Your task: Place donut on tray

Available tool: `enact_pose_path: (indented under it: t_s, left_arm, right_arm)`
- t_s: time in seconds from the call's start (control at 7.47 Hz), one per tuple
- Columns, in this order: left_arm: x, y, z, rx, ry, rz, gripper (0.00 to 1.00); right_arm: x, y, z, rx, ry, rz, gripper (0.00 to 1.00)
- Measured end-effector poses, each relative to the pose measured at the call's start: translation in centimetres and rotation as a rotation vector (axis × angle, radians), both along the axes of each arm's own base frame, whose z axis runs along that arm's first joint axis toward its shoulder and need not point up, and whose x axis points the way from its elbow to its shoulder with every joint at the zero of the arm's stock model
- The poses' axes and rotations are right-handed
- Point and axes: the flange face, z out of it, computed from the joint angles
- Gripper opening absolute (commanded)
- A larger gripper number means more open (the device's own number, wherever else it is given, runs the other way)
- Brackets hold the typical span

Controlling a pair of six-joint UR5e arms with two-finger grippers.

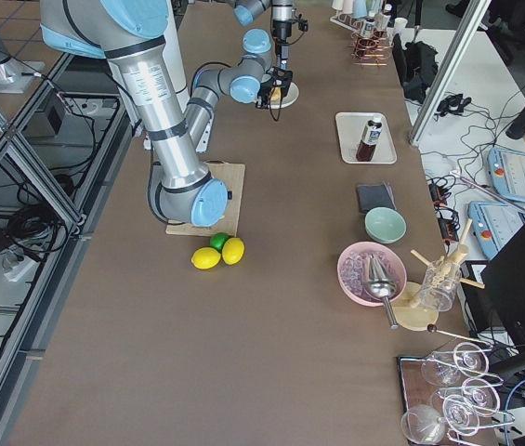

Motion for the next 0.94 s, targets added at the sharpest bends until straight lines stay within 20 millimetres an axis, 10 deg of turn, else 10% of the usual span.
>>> enact_pose_path:
  t_s: [0.94]
  left_arm:
    - [1.5,2.1,-1.5,0.006,0.018,0.006,0.73]
  right_arm:
    - [-1.5,0.8,-3.5,-0.022,0.017,0.002,0.00]
